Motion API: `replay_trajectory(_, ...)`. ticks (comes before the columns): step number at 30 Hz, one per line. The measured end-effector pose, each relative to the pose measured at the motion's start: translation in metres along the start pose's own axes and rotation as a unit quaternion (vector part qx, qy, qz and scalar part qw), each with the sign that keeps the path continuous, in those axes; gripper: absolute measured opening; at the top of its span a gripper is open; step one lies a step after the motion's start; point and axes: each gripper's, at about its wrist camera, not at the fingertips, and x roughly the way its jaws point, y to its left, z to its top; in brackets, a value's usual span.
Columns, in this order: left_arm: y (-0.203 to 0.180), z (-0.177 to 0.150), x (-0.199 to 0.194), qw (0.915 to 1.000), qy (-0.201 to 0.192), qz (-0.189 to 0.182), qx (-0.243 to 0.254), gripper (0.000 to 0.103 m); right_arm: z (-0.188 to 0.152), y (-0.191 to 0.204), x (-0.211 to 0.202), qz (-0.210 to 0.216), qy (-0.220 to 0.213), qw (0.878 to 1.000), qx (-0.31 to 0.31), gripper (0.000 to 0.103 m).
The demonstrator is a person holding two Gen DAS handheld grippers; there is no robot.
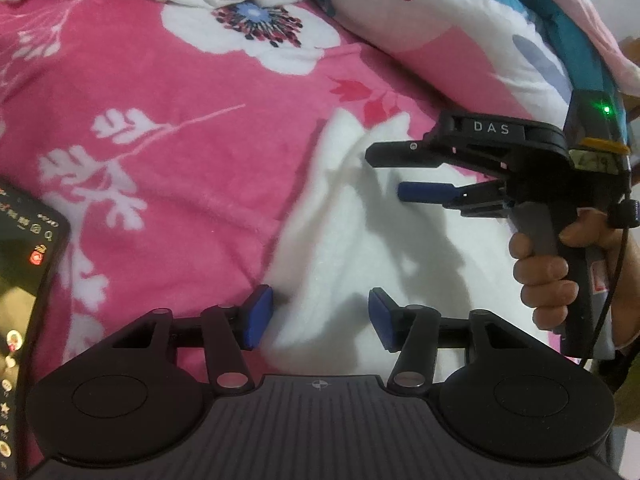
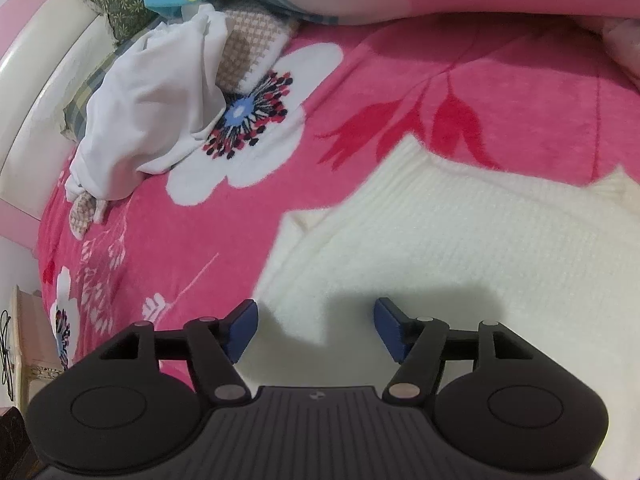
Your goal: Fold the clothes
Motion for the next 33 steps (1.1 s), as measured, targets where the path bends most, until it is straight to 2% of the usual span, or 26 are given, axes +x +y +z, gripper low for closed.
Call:
replay_trajectory(3,0.002,0.003,0.006,1.0000,0.003,-0.003,0.002,0.056,0.000,0.001,0.001,-0.001,0.001,1.000,0.000,0.070)
replay_trajectory(7,0.007,0.003,0.009,0.9997,0.004,-0.014,-0.020,0.058,0.001,0.004,0.003,-0.003,0.001,1.000,-0.003,0.074)
replay_trajectory(9,0.008,0.002,0.003,0.9992,-0.009,-0.019,-0.034,0.048,0.001,0.005,0.004,-0.004,0.002,1.000,-0.004,0.075)
replay_trajectory(11,0.008,0.001,-0.003,0.9988,-0.019,-0.024,-0.038,0.042,0.001,0.006,0.004,-0.007,0.002,1.000,-0.004,0.076)
replay_trajectory(14,0.014,-0.002,-0.006,0.9974,-0.020,-0.035,-0.060,0.041,0.001,0.007,0.004,-0.008,0.002,1.000,-0.003,0.077)
replay_trajectory(16,0.015,-0.002,-0.004,0.9972,-0.016,-0.035,-0.064,0.043,0.001,0.007,0.004,-0.008,0.003,1.000,-0.004,0.077)
replay_trajectory(18,0.014,0.000,0.001,0.9982,-0.008,-0.026,-0.054,0.051,0.001,0.006,0.004,-0.008,0.004,1.000,-0.005,0.078)
replay_trajectory(20,0.012,0.002,0.004,0.9987,0.001,-0.018,-0.048,0.055,0.002,0.006,0.004,-0.008,0.005,1.000,-0.006,0.078)
replay_trajectory(23,0.012,0.003,0.004,0.9987,0.012,-0.013,-0.048,0.056,0.002,0.006,0.004,-0.007,0.005,1.000,-0.004,0.078)
replay_trajectory(33,0.026,0.000,0.019,0.9930,0.029,-0.049,-0.103,0.066,0.003,0.008,0.006,-0.013,0.010,1.000,-0.010,0.079)
